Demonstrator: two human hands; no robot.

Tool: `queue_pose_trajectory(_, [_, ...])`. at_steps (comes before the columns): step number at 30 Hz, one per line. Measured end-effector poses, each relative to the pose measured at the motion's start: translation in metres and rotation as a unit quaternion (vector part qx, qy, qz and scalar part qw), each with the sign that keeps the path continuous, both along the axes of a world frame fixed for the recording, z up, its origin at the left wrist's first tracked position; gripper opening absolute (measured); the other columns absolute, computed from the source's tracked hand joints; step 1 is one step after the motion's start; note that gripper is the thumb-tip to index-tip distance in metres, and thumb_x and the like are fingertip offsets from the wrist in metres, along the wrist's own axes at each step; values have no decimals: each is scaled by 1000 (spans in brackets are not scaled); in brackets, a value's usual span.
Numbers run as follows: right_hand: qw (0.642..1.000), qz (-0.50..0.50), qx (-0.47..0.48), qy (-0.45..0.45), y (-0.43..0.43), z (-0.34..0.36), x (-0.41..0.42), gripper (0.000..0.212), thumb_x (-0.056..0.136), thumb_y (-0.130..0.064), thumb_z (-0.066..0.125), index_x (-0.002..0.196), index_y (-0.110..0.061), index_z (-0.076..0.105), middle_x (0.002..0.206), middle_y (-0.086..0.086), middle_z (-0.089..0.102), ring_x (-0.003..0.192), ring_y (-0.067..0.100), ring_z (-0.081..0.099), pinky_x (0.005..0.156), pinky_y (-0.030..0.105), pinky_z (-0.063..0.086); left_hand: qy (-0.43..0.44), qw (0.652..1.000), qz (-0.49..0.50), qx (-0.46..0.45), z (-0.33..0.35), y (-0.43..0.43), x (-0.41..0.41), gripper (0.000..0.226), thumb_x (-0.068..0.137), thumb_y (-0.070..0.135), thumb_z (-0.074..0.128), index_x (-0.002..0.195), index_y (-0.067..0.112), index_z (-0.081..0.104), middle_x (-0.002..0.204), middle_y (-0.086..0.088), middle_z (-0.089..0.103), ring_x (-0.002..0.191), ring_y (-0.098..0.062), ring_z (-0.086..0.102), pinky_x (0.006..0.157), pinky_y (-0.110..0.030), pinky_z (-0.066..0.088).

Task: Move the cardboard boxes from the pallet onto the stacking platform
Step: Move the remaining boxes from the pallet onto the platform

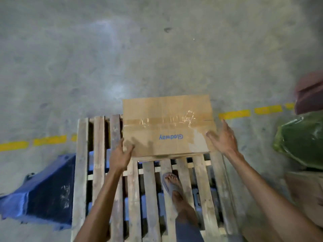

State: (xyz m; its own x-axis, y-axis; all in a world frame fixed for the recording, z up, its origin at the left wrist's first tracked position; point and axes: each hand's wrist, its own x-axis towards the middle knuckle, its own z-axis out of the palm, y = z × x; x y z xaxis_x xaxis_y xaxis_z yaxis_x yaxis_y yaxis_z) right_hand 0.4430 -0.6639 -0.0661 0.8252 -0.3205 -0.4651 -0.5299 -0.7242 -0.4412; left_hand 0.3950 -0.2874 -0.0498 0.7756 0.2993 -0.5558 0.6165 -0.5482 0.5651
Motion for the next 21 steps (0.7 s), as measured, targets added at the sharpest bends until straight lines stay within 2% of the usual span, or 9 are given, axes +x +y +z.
queue_pose_trajectory(2, [999,-26,13,29,-13,-32,35,107,84,-70,62,161,-15,13,163,17,31,145,40,35,114,46,34,16,998,47,-31,-29,3,40,61,99,47,59,149,17,43,135,-7,58,126,-32,56,93,-36,43])
queue_pose_trajectory(5, [992,-80,80,55,-25,-70,67,105,82,-67,68,162,-22,16,162,9,35,146,31,39,113,34,33,43,994,92,-51,-73,20,80,77,79,76,58,138,26,54,124,1,66,114,-27,65,98,-44,51])
queue_pose_trajectory(7, [985,-104,124,62,-24,-89,73,97,85,-63,69,160,-24,23,155,4,46,141,24,46,109,29,35,64,987,128,-68,-100,31,93,90,70,89,56,138,31,57,125,-3,69,110,-26,66,100,-48,52])
queue_pose_trajectory(8, [983,-110,135,64,-23,-96,75,86,87,-60,68,157,-24,33,146,3,55,134,21,52,104,26,38,80,983,148,-75,-108,32,98,93,70,90,55,140,29,57,126,-5,68,111,-27,65,101,-48,51])
queue_pose_trajectory(10, [980,-113,154,50,-22,-107,73,64,87,-61,67,139,-24,57,121,-5,67,120,17,61,95,24,42,91,977,168,-92,-110,29,102,90,77,84,55,140,20,58,126,-9,66,111,-30,63,97,-44,50])
queue_pose_trajectory(12, [977,-121,173,39,-22,-109,66,69,79,-74,67,127,-25,67,115,-10,71,115,15,66,99,28,48,85,977,168,-100,-107,26,100,87,78,82,58,136,17,62,126,-9,68,111,-29,64,94,-42,49])
queue_pose_trajectory(15, [970,-145,191,32,-26,-98,42,79,68,-85,66,125,-30,68,115,-12,73,112,13,67,105,37,51,83,979,160,-92,-90,21,84,88,74,83,61,133,18,64,124,-6,68,111,-26,63,94,-39,47])
queue_pose_trajectory(19, [961,-174,211,27,-29,-63,-9,58,76,-74,70,118,-34,70,109,-16,73,110,12,67,104,37,51,77,984,137,-84,-58,11,53,71,84,71,61,129,17,63,118,-6,66,106,-26,61,89,-37,44])
queue_pose_trajectory(21, [957,-195,214,19,-33,-36,-46,59,76,-72,71,119,-32,70,110,-13,73,109,13,68,104,38,51,76,987,115,-82,-34,6,31,61,87,67,60,125,19,63,114,-6,64,102,-26,60,87,-37,42])
